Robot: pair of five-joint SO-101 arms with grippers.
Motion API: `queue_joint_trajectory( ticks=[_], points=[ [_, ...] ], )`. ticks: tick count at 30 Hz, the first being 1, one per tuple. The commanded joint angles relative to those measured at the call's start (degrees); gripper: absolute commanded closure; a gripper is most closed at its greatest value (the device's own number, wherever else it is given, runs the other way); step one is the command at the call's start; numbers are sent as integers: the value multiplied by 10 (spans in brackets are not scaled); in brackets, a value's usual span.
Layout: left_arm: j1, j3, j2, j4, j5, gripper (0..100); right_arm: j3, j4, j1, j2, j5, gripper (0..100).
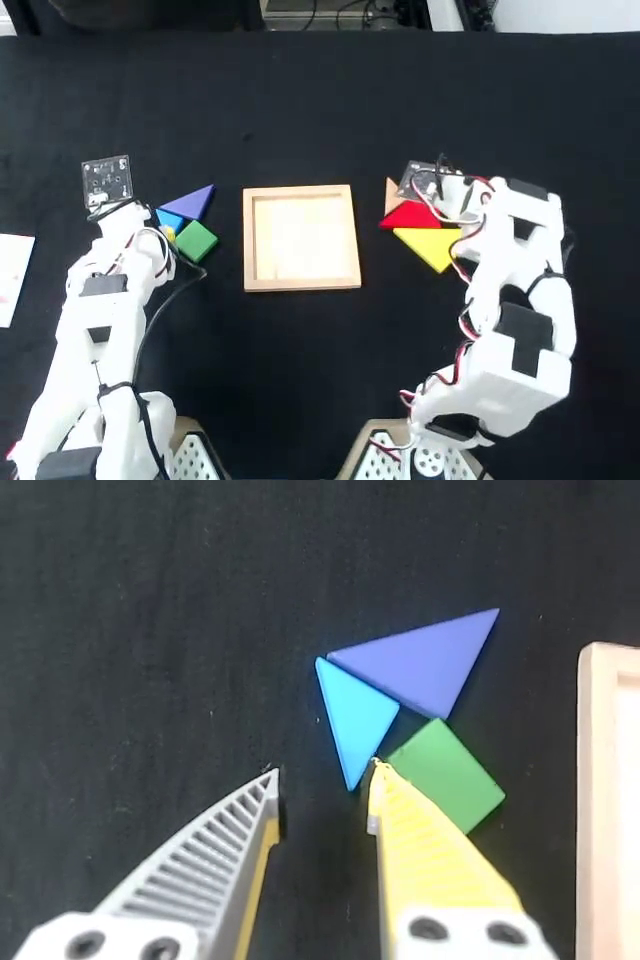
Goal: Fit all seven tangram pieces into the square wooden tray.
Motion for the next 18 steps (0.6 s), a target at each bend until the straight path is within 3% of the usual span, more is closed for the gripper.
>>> queue_joint_trajectory(
  ticks=[1, 3, 8, 18],
  points=[
    [0, 0, -1, -15, 4, 845, -22, 79, -39, -46, 36, 761],
    [1, 0, -1, -14, 4, 844, -14, 79, -47, -60, 66, 761],
    [1, 0, -1, -15, 4, 844, 20, -60, -35, -36, 75, 760],
    [0, 0, -1, -16, 4, 848, 27, -49, -68, 21, 101, 759]
  ],
)
